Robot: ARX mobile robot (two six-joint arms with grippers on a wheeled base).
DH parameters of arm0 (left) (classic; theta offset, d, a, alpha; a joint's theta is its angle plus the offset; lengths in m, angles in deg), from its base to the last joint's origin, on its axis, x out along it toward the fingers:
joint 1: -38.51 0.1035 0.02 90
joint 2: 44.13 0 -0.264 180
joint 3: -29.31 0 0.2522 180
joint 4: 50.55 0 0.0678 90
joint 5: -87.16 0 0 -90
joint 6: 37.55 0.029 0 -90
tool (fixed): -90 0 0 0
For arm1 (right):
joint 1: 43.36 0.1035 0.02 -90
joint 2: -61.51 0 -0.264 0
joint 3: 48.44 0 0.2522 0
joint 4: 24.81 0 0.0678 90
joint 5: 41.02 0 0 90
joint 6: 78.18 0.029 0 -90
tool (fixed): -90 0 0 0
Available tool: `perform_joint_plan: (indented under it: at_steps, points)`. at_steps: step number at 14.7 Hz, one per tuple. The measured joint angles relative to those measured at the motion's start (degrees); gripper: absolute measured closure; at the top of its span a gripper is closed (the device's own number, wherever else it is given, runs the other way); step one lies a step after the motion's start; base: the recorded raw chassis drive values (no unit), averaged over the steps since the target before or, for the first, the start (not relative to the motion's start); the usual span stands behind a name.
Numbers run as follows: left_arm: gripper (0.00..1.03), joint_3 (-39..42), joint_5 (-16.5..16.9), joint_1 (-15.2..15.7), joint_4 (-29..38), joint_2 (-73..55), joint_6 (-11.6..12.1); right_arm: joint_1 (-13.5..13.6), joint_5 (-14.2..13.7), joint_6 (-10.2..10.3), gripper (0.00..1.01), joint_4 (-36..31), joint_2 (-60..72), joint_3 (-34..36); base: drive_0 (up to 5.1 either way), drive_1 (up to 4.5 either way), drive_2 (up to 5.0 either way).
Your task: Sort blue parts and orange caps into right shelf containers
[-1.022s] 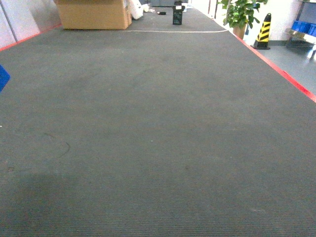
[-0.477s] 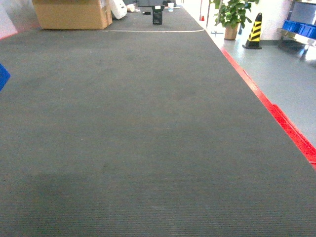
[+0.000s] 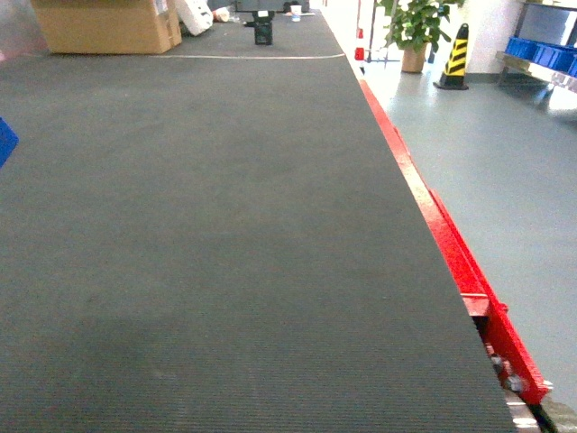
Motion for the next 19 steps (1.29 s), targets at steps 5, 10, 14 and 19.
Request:
perform_joint_plan:
  at_steps: [5, 10, 14, 19]
  points:
    - [0.59, 0.0, 0.1, 0.0, 0.1, 0.0, 0.0, 0.0, 0.0, 0.0, 0.57, 0.0, 0.0, 0.0, 4.9, -2.41, -2.4]
    - [0.59, 0.0, 0.0, 0.1, 0.1, 0.0, 0.0, 0.0, -0.1, 0.0, 0.57, 0.0, 0.0, 0.0, 5.0, -2.44, -2.4]
    - [0.59, 0.0, 0.0, 0.1, 0.1, 0.0, 0.0, 0.0, -0.2, 0.0, 0.57, 0.1, 0.0, 0.0, 5.0, -2.43, -2.4]
    - [0.59, 0.0, 0.0, 0.1, 0.2, 0.0, 0.0, 0.0, -0.1, 0.0, 0.57, 0.1, 0.0, 0.0, 5.1, -2.32, -2.3]
